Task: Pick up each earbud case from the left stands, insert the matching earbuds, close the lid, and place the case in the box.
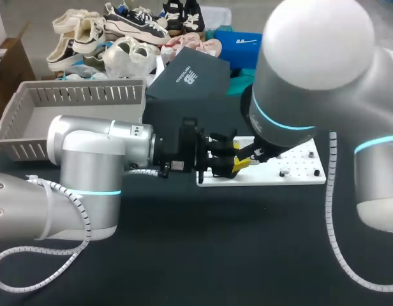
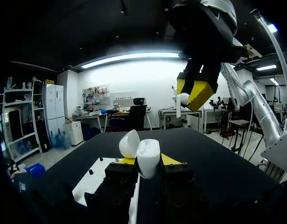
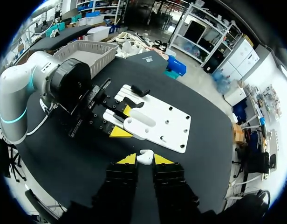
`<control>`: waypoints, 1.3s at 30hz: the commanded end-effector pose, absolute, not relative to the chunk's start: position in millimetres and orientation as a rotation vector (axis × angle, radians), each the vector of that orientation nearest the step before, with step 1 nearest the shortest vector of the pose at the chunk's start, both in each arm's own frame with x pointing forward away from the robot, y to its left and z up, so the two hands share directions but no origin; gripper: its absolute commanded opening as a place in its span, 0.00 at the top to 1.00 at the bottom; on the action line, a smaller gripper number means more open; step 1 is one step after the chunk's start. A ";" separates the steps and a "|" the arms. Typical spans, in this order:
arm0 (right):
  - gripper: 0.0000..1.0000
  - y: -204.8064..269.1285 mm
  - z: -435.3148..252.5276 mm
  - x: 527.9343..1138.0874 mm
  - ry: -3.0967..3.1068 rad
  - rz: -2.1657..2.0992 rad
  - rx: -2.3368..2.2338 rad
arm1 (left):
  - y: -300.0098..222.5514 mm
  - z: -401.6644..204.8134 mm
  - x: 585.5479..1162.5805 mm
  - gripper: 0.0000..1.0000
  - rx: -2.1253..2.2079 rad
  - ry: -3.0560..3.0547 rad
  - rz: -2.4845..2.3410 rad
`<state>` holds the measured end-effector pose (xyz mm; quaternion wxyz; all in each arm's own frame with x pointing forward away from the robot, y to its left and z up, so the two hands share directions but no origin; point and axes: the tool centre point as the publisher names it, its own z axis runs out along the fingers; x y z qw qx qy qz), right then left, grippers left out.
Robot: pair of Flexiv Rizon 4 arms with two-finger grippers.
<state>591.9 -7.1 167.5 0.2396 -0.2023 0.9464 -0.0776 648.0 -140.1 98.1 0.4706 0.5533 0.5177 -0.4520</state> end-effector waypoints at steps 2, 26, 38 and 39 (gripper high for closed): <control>1.00 -1.7 167.5 592.1 2.595 -0.232 -0.546 | -139.9 97.4 646.9 1.00 1.352 1.266 -1.105; 1.00 -3.1 190.6 611.9 2.709 -0.361 -0.066 | -139.9 97.4 646.9 1.00 1.352 1.266 -1.105; 1.00 -20.4 189.8 600.8 2.762 -0.386 -0.101 | -139.9 97.4 646.9 1.00 1.352 1.266 -1.105; 1.00 -20.4 189.8 600.8 2.762 -0.386 -0.101 | -139.9 97.4 646.9 1.00 1.352 1.266 -1.105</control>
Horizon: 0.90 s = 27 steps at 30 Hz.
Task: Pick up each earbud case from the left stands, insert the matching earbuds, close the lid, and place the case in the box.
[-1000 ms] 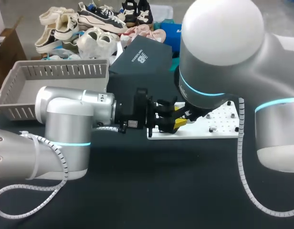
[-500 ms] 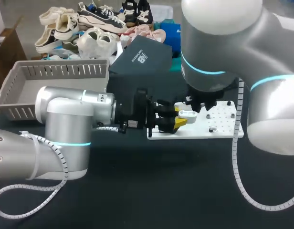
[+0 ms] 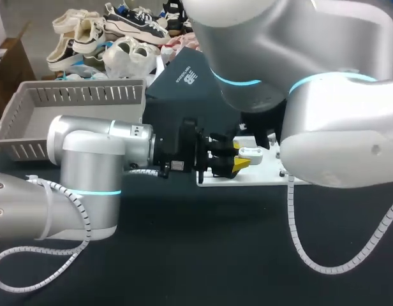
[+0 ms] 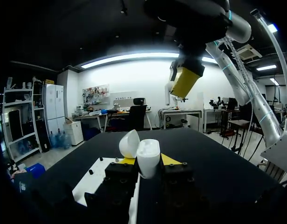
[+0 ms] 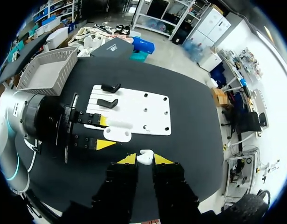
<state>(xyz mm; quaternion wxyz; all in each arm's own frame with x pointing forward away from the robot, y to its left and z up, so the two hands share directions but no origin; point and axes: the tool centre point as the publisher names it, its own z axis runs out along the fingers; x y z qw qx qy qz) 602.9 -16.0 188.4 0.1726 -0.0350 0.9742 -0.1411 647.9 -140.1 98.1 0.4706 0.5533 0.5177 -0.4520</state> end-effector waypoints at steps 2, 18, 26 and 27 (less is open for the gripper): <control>1.00 -20.4 189.8 600.8 2.762 -0.386 -0.101 | -139.9 97.4 646.9 1.00 1.352 1.266 -1.105; 1.00 -26.0 183.5 607.5 2.897 -0.369 0.141 | -139.9 97.4 646.9 1.00 1.352 1.266 -1.105; 1.00 -25.4 180.5 599.1 2.851 -0.358 0.153 | -139.9 97.4 646.9 1.00 1.352 1.266 -1.105; 1.00 -25.4 180.0 598.0 2.843 -0.365 0.155 | -139.9 97.4 646.9 1.00 1.352 1.266 -1.105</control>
